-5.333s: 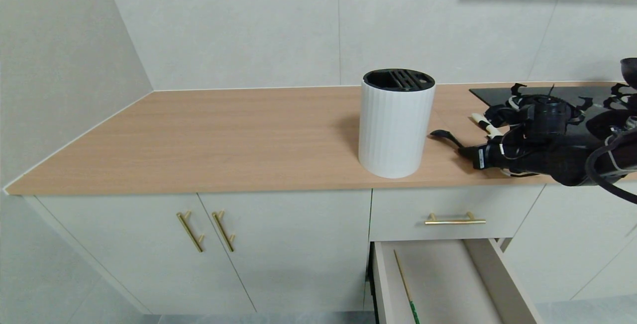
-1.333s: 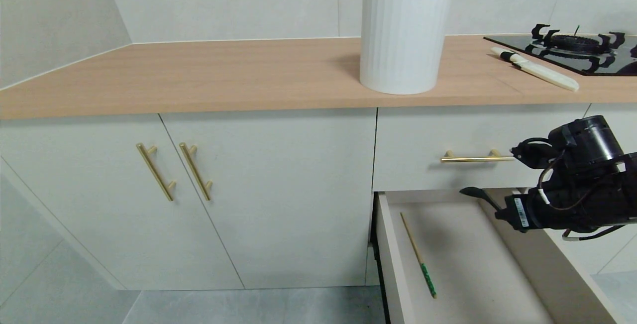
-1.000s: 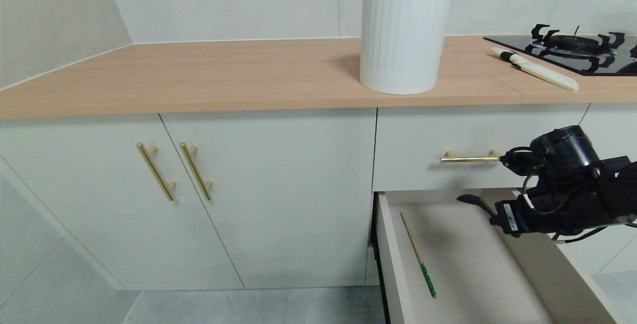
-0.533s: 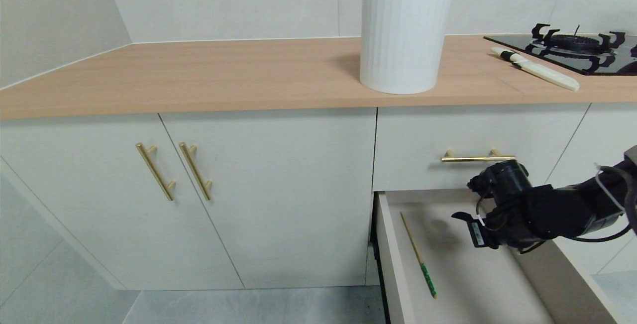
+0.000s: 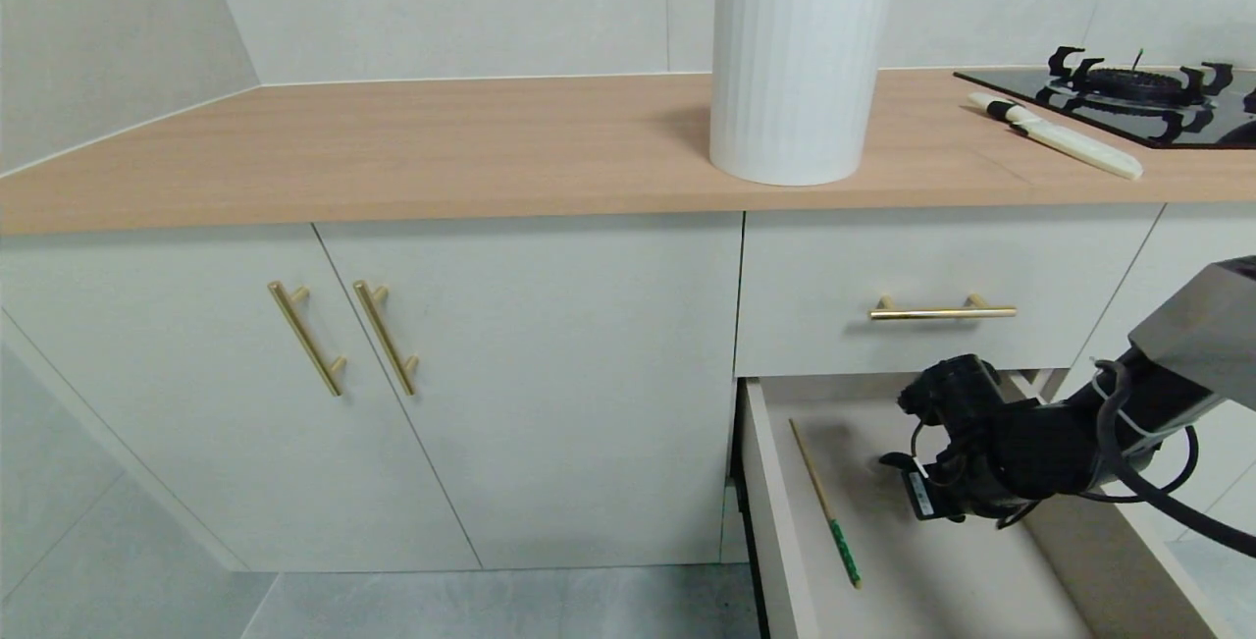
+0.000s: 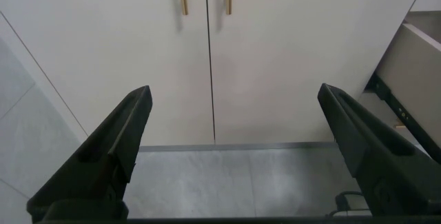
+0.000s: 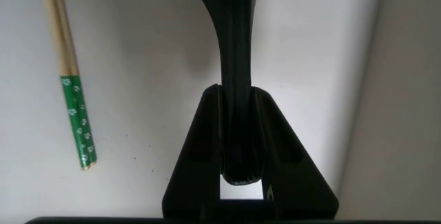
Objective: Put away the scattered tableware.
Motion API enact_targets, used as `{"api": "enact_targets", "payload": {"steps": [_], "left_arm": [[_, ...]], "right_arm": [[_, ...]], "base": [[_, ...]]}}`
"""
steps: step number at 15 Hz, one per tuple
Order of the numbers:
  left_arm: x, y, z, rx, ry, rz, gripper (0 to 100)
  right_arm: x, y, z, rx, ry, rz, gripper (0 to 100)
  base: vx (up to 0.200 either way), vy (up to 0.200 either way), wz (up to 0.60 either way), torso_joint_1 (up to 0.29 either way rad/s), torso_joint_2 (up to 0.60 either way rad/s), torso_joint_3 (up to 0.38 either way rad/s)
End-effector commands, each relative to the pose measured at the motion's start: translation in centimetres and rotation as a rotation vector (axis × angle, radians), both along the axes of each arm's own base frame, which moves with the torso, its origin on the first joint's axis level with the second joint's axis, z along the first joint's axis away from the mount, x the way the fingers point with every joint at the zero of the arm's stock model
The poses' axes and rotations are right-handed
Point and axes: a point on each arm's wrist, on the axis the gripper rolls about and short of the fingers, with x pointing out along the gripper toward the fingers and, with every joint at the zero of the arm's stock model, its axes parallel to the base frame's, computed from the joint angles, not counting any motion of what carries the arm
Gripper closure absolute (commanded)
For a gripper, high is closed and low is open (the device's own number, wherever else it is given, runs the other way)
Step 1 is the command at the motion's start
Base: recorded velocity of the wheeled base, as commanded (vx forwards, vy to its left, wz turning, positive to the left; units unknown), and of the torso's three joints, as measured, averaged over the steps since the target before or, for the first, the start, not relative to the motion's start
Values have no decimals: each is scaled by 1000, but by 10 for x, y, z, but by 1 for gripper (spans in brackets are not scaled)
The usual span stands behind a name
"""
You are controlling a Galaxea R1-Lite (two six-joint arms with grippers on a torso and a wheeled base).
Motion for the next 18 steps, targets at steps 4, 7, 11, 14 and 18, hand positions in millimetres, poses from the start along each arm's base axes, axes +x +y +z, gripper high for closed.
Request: {"api": "enact_targets", "payload": {"steps": [4,7,11,14,18], "left_arm": [[0,0,0,0,0,0,0],[0,0,0,0,0,0,0],[0,0,0,0,0,0,0],[0,0,0,0,0,0,0],[0,0,0,0,0,0,0]], "right_arm": [[1,1,-24,-17,66,4,100],[2,1,-26,-17,66,2,100],[2,1,-27,-18,69,2,100],[2,1,-29,-21,73,2,100],[2,1,-29,-19,74,2,0]], "base": [[0,0,0,0,0,0],[0,0,0,0,0,0],[0,0,0,0,0,0],[0,0,0,0,0,0],[0,0,0,0,0,0]]}}
